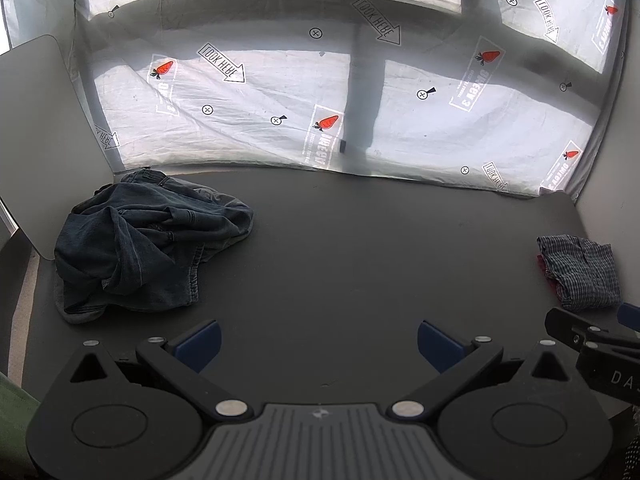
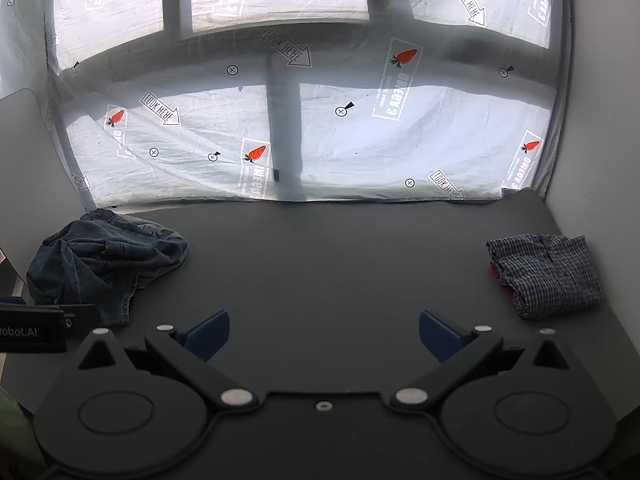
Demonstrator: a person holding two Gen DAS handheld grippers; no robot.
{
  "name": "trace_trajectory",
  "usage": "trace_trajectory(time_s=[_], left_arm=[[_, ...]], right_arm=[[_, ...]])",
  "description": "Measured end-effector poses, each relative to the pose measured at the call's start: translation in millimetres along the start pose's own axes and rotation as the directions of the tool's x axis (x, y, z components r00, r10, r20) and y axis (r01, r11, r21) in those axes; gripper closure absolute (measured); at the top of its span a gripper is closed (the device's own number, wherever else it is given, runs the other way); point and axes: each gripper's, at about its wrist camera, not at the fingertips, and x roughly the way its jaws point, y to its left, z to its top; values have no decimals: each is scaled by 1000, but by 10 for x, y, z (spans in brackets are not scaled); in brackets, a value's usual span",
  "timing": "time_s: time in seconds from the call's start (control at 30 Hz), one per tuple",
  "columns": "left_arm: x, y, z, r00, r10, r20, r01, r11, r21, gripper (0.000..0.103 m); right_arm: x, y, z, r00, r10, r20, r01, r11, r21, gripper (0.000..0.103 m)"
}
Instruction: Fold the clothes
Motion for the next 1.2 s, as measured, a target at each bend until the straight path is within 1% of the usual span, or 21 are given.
trace_trajectory(time_s=[0.07,0.13,0.23,0.3,0.4,0.47,0.5,0.53,0.63,0.7,0.73,0.8,0.87,0.97,1.03,1.13,1.2], left_arm=[[8,-17,6,1000,-12,20,13,1000,-13,0],[-8,-43,-7,997,-28,69,31,999,-36,0],[-14,-76,-19,991,-20,133,29,998,-62,0],[11,-77,-25,988,-5,151,16,997,-75,0],[70,-23,-37,984,28,175,-8,994,-111,0],[146,68,-42,986,39,160,-16,990,-142,0],[192,126,-42,988,40,148,-17,988,-156,0],[242,209,-43,990,35,135,-12,986,-168,0],[409,491,-28,992,41,117,-18,981,-191,2],[514,655,12,990,67,121,-44,982,-185,9],[592,769,47,990,80,120,-59,983,-175,10],[726,963,105,989,95,117,-76,984,-159,19],[894,1228,179,990,99,105,-81,983,-164,22],[1136,1631,261,990,111,90,-91,975,-201,23],[1283,1854,316,986,141,89,-119,970,-214,23],[1605,2226,421,979,195,58,-180,962,-207,23],[1842,2472,461,980,198,32,-187,958,-216,23]], right_arm=[[42,-39,0,1000,8,1,-8,1000,13,1],[112,-93,-4,1000,17,4,-17,999,38,1],[243,-148,-22,1000,20,8,-21,998,63,2],[319,-174,-56,999,41,34,-43,997,65,3],[458,-158,-116,996,76,53,-77,997,22,4],[580,-105,-132,996,77,46,-77,997,0,5],[644,-71,-124,997,78,30,-78,997,-1,7],[705,-25,-108,996,83,16,-83,997,2,10],[835,141,-51,995,101,5,-102,995,11,10],[923,310,2,996,94,3,-94,996,-8,10],[976,414,33,996,90,1,-90,996,-20,11],[1076,602,95,996,88,-1,-88,996,-24,11],[1215,823,161,995,95,-15,-96,995,-18,12],[1431,1183,244,993,110,-33,-111,994,-14,13],[1552,1414,287,993,113,-46,-114,993,-17,13],[1723,1726,320,992,105,-65,-107,994,-26,13],[1835,1881,320,992,89,-88,-91,995,-26,13]])
